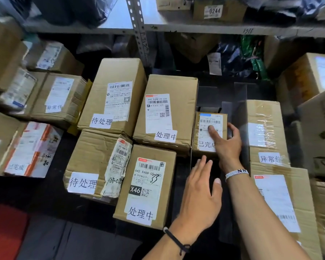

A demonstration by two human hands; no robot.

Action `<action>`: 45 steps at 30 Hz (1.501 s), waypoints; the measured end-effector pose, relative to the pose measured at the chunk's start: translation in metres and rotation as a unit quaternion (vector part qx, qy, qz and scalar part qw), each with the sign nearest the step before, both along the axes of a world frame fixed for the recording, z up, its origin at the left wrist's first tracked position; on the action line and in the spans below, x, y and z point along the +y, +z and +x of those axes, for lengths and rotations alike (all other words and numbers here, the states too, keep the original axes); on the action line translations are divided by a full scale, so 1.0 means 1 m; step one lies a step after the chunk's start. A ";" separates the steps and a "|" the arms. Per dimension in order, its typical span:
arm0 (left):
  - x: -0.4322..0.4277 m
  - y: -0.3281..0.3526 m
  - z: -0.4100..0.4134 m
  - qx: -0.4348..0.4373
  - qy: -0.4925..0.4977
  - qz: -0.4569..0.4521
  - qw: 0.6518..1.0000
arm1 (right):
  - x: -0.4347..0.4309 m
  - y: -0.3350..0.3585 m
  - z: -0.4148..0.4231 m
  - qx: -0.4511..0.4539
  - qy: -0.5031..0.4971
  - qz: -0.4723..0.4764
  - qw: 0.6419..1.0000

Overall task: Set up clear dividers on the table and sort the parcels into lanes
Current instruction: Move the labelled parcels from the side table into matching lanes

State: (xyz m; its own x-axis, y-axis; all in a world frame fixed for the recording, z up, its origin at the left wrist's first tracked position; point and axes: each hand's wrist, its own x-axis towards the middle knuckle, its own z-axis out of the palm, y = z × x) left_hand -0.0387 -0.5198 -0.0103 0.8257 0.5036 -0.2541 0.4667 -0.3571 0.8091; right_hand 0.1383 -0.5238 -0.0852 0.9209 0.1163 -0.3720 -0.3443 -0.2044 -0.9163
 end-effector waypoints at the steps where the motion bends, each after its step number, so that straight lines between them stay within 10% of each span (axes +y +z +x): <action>1: 0.000 -0.001 0.000 0.000 -0.003 0.004 1.000 | 0.000 -0.003 0.000 0.007 0.001 0.003 1.000; 21: 0.001 0.020 0.001 -0.067 -0.038 0.039 0.996 | 0.011 0.006 -0.001 -0.117 0.068 -0.147 0.980; 45: 0.144 0.140 -0.112 -0.213 0.112 0.287 0.927 | 0.049 0.208 -0.208 -0.356 0.144 0.047 0.922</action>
State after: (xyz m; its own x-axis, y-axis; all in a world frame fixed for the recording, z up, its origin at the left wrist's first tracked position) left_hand -0.1508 -0.3755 0.1299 0.6486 0.6252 0.4341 0.2633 -0.7194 0.6428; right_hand -0.0696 -0.4750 0.1230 0.8538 0.3944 0.3399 0.4082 -0.1017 -0.9072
